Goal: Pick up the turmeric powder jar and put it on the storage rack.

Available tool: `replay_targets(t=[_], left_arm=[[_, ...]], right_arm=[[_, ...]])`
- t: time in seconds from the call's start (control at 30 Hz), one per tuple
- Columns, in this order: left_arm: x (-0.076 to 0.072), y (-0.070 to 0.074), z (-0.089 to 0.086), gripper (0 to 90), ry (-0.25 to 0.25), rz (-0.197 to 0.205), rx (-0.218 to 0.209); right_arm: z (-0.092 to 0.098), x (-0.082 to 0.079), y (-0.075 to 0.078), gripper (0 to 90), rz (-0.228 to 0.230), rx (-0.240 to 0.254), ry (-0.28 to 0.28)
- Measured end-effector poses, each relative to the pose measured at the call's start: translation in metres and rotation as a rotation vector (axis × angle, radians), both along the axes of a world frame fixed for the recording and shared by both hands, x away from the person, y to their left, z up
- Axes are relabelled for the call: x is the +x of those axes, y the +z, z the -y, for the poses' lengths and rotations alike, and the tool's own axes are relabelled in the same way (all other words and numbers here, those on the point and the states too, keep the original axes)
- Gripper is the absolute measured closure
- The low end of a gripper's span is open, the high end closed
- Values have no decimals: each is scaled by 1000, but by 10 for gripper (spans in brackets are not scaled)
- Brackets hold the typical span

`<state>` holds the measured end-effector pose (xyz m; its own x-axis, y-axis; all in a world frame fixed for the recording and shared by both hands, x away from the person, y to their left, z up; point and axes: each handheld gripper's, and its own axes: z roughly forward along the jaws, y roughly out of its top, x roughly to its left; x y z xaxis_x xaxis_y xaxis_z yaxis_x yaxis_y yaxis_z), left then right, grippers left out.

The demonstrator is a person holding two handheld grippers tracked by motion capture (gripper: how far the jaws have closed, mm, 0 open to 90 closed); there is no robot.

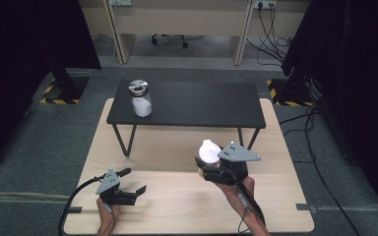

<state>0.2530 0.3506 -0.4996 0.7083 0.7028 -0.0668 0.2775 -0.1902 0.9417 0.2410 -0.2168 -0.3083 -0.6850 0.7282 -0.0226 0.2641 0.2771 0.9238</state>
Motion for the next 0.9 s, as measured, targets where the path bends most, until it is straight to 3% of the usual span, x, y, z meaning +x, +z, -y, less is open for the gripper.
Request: replay_targets(t=[0.03, 0.07, 0.3, 0.47, 0.63, 0.9], left_arm=[[0, 0, 0, 43, 0, 0, -1], [0, 0, 0, 43, 0, 0, -1], [0, 0, 0, 44, 1, -2, -4], [0, 0, 0, 44, 0, -5, -3], [1, 0, 0, 44, -1, -5, -3], [1, 0, 0, 45, -1, -6, -5]], right_arm=[[0, 1, 12, 309, 6, -2, 5], [0, 1, 12, 309, 6, -2, 5], [1, 12, 55, 309, 30, 23, 13], [0, 24, 75, 309, 27, 29, 2], [-2, 46, 93, 309, 16, 37, -31], [-12, 74, 105, 309, 15, 60, -75]])
